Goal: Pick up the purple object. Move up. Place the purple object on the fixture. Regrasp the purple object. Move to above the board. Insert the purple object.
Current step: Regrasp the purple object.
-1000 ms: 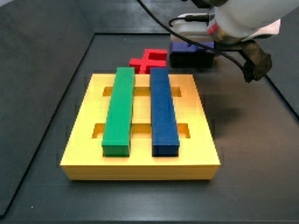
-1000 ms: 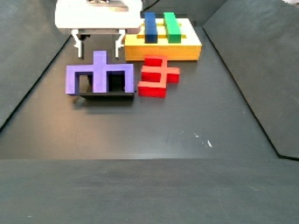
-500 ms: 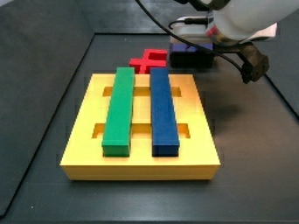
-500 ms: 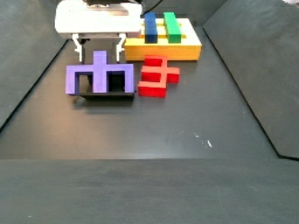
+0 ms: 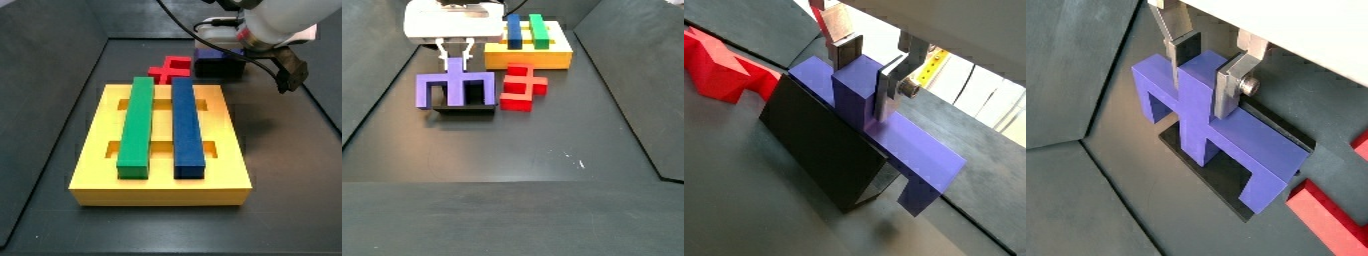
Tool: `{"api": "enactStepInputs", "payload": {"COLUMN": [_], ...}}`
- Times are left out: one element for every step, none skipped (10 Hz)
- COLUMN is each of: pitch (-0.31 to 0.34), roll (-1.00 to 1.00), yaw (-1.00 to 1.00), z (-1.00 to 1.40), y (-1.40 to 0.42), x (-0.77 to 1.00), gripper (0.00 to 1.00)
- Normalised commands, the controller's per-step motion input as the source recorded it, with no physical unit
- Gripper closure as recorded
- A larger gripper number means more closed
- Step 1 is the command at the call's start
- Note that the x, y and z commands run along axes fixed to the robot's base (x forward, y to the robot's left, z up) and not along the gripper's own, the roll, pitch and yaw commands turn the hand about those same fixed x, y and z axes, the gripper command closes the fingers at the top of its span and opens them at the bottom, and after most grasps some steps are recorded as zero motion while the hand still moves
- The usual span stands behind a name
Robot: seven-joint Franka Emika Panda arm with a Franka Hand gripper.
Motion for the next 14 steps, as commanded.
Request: {"api": "enactStepInputs", "payload": {"pitch": [0.000, 0.000, 0.000, 0.000, 0.000, 0.000, 0.000, 0.000, 0.000, 0.000, 0.000, 0.000, 0.000, 0.000], "roll": [0.00, 0.00, 0.00, 0.00, 0.00, 0.00, 0.00, 0.00, 0.00, 0.00, 0.00, 0.00, 0.00, 0.00], "yaw": [0.00, 0.00, 0.00, 0.00, 0.00, 0.00, 0.00, 0.00, 0.00, 0.00, 0.00, 0.00, 0.00, 0.00], "z": [0.00, 0.00, 0.00, 0.00, 0.00, 0.00, 0.00, 0.00, 0.00, 0.00, 0.00, 0.00, 0.00, 0.00], "y": [0.00, 0.00, 0.00, 0.00, 0.00, 0.00, 0.00, 0.00, 0.00, 0.00, 0.00, 0.00, 0.00, 0.00], "x": [0.00, 0.00, 0.00, 0.00, 0.00, 0.00, 0.00, 0.00, 0.00, 0.00, 0.00, 0.00, 0.00, 0.00], "gripper": [1.00, 1.00, 1.00, 1.00, 1.00, 1.00, 1.00, 1.00, 1.00, 1.00, 1.00, 1.00, 1.00, 1.00]}}
